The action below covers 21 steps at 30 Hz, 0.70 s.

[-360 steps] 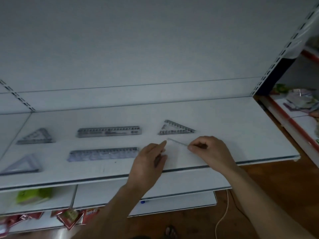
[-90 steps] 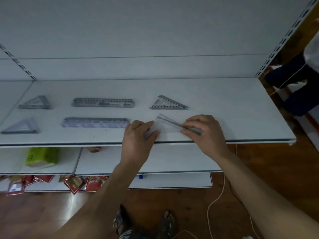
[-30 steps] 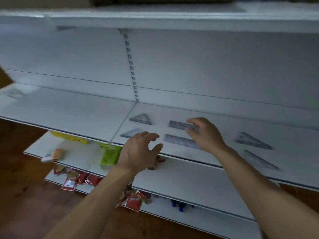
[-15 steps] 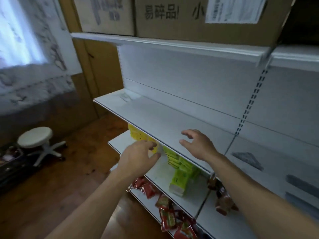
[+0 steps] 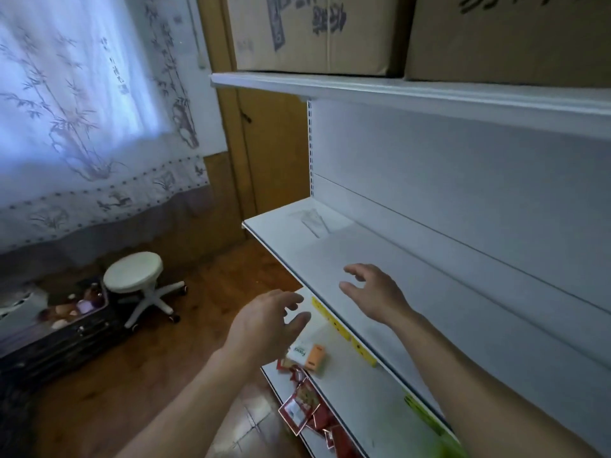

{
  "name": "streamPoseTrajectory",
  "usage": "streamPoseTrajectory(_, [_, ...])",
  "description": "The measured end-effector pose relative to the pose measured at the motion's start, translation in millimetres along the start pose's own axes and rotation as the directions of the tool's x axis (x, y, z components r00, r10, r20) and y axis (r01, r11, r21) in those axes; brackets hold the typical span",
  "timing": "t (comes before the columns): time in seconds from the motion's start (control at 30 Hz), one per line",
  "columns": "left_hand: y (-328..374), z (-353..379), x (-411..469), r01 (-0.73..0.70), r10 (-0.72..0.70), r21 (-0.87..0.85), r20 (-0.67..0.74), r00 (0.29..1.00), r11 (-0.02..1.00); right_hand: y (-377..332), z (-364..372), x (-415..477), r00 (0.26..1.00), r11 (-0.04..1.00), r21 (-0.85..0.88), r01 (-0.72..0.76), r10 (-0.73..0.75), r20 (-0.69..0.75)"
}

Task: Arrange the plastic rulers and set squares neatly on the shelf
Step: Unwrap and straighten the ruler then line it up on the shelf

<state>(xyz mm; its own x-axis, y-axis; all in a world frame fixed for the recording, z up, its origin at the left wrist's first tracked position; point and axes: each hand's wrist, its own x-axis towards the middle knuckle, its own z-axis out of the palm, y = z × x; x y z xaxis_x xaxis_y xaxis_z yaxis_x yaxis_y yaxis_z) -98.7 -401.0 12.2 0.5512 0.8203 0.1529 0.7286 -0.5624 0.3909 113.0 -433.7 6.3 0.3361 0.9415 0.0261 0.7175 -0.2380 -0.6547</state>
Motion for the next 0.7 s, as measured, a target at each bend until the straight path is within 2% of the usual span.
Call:
streamPoseTrajectory(0.17, [-41, -3, 77, 0.025, -0.025, -0.005, -0.027, 0.999, 1.000, -15, 22, 88, 0.999, 1.000, -0.009, 0.008, -0.007, 0.035])
streamPoseTrajectory(0.33, [-67, 3, 138, -0.003, 0.003, -0.046, -0.008, 1.000, 0.999, -18, 34, 145, 0.997, 0.996, -0.072, -0.059, 0.063, 0.047])
streamPoseTrajectory(0.6, [-106, 15, 241, -0.144, 0.163, -0.149, 0.120, 0.979, 0.978, -12, 55, 227, 0.975, 0.958, -0.180, -0.222, 0.215, -0.058])
streamPoseTrajectory(0.7, [-122, 12, 279, -0.199, 0.225, -0.172, 0.146, 0.963, 0.965, -9, 66, 251, 0.953, 0.922, -0.243, -0.302, 0.298, -0.053])
